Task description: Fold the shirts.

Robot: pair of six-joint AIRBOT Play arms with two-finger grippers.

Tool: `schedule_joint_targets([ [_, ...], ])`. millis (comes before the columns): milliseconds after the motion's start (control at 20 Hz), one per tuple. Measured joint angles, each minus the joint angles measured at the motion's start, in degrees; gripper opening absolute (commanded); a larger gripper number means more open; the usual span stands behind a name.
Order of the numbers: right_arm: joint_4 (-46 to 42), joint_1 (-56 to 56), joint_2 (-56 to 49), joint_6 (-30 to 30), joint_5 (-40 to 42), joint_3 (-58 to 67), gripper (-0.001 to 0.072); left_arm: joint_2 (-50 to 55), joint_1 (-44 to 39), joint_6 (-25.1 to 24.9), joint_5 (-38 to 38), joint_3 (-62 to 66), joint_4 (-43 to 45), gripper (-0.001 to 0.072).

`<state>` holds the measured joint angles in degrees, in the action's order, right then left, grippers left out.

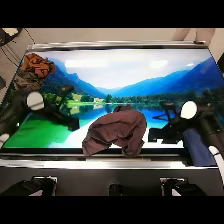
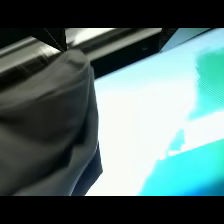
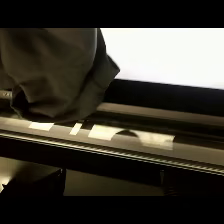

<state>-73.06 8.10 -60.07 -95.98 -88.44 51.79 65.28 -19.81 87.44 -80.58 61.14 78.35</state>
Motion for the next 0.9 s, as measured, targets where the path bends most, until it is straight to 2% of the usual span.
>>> schedule_joint_targets([
  [150,4.9,0.0,-0.37,0.5,5.33,-7.39,0.0672,-3.78,0.63,0.0,5.73,-14.21,-5.2,0.0652],
  [300,8.61,0.0,-1.38,0.68,9.07,-11.17,0.0672,-3.8,-1.05,0.0,11.87,-21.66,-9.49,0.0651],
  [400,10.36,0.0,-2.14,0.83,10.88,-12.37,0.0673,-2.38,-2.36,0.0,15.39,-23.87,-11.28,0.0581],
  [500,11.34,0.0,-2.86,0.85,12.35,-12.94,0.0673,-0.57,-3.32,0.0,18.43,-25.0,-13.51,0.0578],
  [550,11.82,0.0,-3.37,0.85,12.9,-13.18,0.0673,0.31,-3.76,-0.02,20.15,-25.38,-14.91,0.0533],
  [600,12.22,0.0,-3.89,0.87,13.33,-13.31,0.0673,1.01,-4.11,-0.11,21.31,-25.55,-16.57,0.0432],
  [650,12.81,0.0,-4.52,0.87,13.92,-13.4,0.0673,1.68,-4.42,-0.24,22.69,-25.75,-17.86,0.0221],
  [700,13.31,0.0,-5.38,0.92,14.38,-13.51,0.0673,2.38,-4.7,-0.33,23.87,-25.97,-18.71,0.0049],
  [900,18.21,1.6,-8.7,2.29,17.33,-14.6,0.0672,2.86,-5.14,-1.01,25.33,-25.99,-20.65,0.0033],
])
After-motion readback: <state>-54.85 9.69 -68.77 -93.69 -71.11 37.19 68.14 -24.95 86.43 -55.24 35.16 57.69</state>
